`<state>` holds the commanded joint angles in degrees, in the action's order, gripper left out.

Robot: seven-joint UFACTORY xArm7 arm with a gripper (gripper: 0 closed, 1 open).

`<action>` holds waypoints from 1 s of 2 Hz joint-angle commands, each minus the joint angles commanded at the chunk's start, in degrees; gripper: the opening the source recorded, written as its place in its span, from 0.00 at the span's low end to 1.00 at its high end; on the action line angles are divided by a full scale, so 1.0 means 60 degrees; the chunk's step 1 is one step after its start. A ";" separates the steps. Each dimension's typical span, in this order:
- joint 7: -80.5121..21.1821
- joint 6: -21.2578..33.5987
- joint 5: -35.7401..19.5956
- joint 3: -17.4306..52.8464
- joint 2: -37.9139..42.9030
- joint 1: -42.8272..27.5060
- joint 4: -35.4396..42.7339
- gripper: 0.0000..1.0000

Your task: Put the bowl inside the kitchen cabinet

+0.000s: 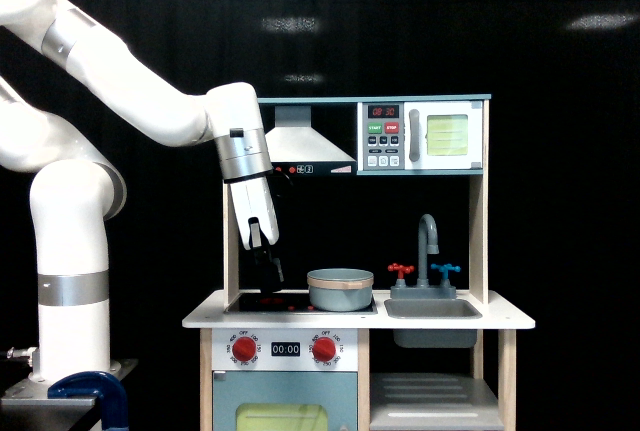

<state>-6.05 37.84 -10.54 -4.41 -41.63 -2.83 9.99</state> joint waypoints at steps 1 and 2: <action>0.2002 -0.1136 -0.0983 -0.0719 0.2384 -0.0739 0.1220 1.00; 0.5017 -0.0769 -0.0701 -0.2125 0.3219 -0.0550 0.2216 1.00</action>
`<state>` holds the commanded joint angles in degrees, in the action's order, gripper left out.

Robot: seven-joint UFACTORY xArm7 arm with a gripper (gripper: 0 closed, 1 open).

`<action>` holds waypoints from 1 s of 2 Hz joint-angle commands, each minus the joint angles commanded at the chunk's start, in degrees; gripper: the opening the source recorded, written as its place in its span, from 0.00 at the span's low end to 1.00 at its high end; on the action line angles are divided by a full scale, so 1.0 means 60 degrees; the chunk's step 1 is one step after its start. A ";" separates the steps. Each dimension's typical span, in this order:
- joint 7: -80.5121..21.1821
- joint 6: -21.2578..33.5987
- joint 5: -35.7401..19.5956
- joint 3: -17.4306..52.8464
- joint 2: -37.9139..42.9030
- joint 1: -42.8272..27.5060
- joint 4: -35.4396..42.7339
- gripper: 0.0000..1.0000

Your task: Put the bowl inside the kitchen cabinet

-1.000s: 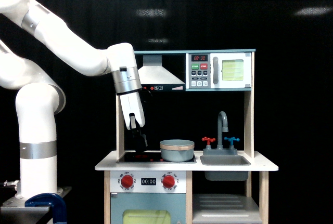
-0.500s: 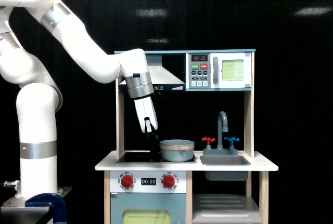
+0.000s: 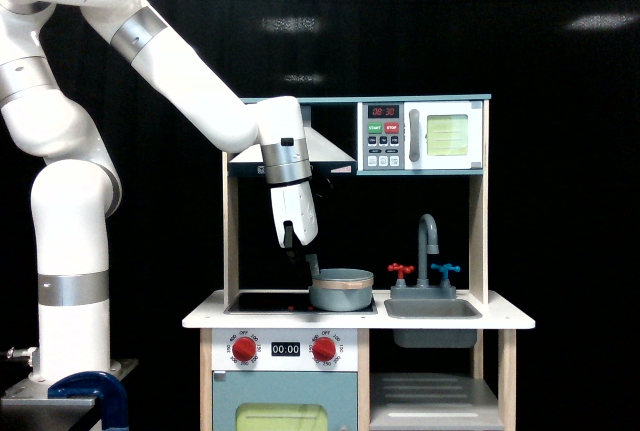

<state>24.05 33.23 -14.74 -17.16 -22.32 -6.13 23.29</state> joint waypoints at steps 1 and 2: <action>0.0663 -0.0534 -0.0169 0.0021 -0.0429 0.0062 -0.0242 1.00; -0.5177 -0.0441 -0.2340 0.3041 0.0642 -0.1911 0.0146 1.00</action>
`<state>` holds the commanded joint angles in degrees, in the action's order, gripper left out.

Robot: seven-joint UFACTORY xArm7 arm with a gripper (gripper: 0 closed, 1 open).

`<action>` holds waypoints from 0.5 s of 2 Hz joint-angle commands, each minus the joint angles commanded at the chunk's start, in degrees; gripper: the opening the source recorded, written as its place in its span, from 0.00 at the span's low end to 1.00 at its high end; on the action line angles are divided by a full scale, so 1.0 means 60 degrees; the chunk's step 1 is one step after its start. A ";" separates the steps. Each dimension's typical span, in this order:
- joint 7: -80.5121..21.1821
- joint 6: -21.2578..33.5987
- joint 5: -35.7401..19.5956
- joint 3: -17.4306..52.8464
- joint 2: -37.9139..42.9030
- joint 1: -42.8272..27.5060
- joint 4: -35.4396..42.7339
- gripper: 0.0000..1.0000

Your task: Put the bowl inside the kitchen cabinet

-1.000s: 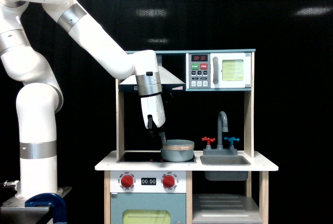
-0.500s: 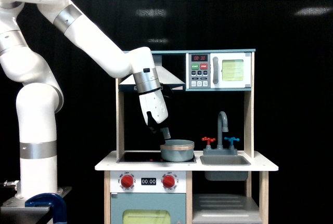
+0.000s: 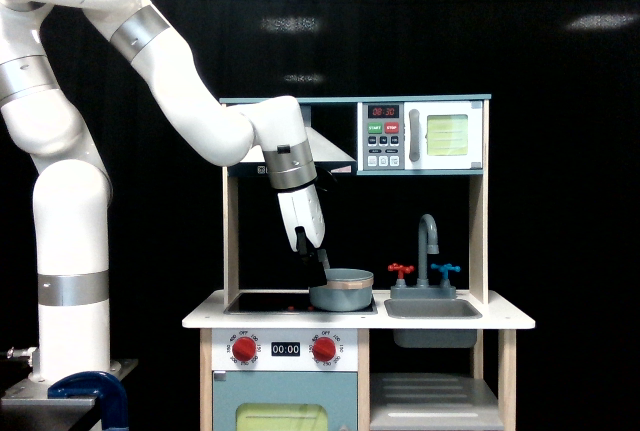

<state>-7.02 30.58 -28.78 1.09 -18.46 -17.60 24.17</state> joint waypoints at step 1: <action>0.0036 -0.0382 -0.0640 0.0072 0.0292 -0.0268 0.0090 1.00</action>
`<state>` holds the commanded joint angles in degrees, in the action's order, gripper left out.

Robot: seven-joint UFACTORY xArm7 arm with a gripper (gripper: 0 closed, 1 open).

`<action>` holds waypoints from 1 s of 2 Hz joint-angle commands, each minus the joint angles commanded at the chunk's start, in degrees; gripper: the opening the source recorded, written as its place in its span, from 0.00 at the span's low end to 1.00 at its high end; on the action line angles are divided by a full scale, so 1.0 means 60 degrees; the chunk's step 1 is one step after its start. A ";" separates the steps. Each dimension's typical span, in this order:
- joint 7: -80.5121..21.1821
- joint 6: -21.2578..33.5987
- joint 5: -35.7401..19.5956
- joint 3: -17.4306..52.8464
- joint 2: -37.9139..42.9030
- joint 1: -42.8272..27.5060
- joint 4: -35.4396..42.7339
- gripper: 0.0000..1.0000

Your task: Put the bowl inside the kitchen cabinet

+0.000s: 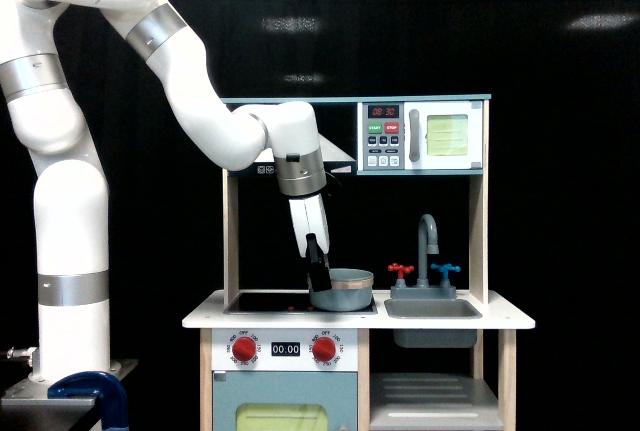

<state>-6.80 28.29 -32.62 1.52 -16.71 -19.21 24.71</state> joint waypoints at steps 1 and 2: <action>0.1091 -0.0320 0.0268 -0.0692 0.0792 -0.0218 0.0715 1.00; 0.0286 -0.0169 -0.0273 -0.0595 0.1351 -0.0440 0.0945 1.00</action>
<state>-5.09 27.27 -34.26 -2.05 -8.61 -21.85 30.38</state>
